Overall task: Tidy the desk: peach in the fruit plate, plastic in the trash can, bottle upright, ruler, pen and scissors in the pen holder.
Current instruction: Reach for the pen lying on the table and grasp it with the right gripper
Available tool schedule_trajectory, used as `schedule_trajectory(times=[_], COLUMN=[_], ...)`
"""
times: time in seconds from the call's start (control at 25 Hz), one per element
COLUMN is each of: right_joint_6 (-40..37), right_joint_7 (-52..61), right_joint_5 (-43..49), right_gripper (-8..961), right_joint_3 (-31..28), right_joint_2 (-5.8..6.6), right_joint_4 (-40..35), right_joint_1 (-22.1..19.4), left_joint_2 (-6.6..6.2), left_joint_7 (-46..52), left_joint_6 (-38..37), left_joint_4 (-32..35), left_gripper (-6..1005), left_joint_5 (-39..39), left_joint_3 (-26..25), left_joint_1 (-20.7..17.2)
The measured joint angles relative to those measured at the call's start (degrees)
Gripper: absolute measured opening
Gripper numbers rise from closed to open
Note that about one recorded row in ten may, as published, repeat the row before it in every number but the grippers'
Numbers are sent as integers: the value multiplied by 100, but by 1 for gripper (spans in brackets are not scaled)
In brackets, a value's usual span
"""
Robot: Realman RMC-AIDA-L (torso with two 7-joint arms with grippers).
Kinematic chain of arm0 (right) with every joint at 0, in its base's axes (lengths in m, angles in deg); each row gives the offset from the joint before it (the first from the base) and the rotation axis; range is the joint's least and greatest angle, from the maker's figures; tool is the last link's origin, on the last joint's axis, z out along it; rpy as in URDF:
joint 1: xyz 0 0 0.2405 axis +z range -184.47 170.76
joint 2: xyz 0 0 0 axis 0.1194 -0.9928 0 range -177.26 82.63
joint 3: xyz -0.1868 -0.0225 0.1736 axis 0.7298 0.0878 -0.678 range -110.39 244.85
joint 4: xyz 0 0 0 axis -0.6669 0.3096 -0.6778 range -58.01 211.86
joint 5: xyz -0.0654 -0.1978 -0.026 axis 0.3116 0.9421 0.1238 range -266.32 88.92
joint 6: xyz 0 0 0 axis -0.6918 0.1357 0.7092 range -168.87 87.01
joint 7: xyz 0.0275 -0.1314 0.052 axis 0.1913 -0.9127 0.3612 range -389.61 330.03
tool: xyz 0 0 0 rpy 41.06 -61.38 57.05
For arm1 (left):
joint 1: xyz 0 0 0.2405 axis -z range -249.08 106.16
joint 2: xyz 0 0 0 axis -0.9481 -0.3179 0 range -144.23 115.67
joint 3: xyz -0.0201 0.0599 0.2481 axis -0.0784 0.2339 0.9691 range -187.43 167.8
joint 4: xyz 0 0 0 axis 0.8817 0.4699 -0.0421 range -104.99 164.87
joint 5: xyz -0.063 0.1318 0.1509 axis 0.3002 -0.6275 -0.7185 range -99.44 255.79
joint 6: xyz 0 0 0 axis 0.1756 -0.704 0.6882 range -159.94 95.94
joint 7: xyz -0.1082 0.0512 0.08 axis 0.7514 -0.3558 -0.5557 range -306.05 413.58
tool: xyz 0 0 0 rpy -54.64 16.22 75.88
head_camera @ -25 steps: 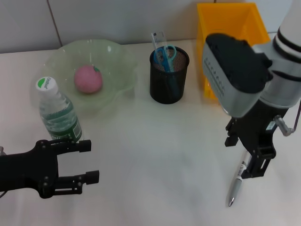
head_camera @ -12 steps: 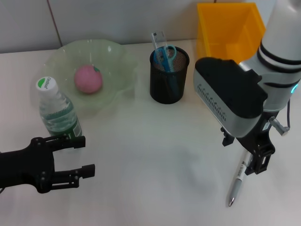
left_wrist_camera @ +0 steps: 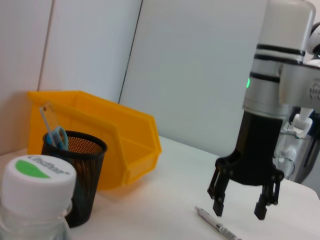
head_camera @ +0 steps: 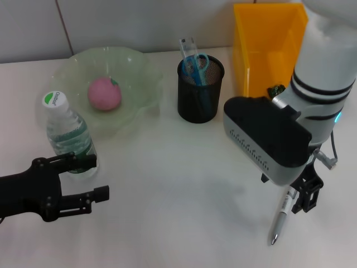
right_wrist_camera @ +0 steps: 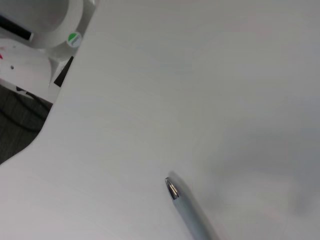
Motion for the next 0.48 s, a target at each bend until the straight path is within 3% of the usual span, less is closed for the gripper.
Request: schedule_trajectory(times=[0.48], right_joint_6=[156], right_joint_7=[-221], right_joint_5=[-148], right_gripper=[779], right_joint_3=[302], right_joint_2=[-19], right_joint_4=[96], right_joint_1=[-42], left_joint_2=[-5], left_joint_7=[7], left_joint_6=[38], left_joint_4=[6], left_gripper=[758], left_joint_5=[87], left_joint_3=[43], left_joint_1=[-41])
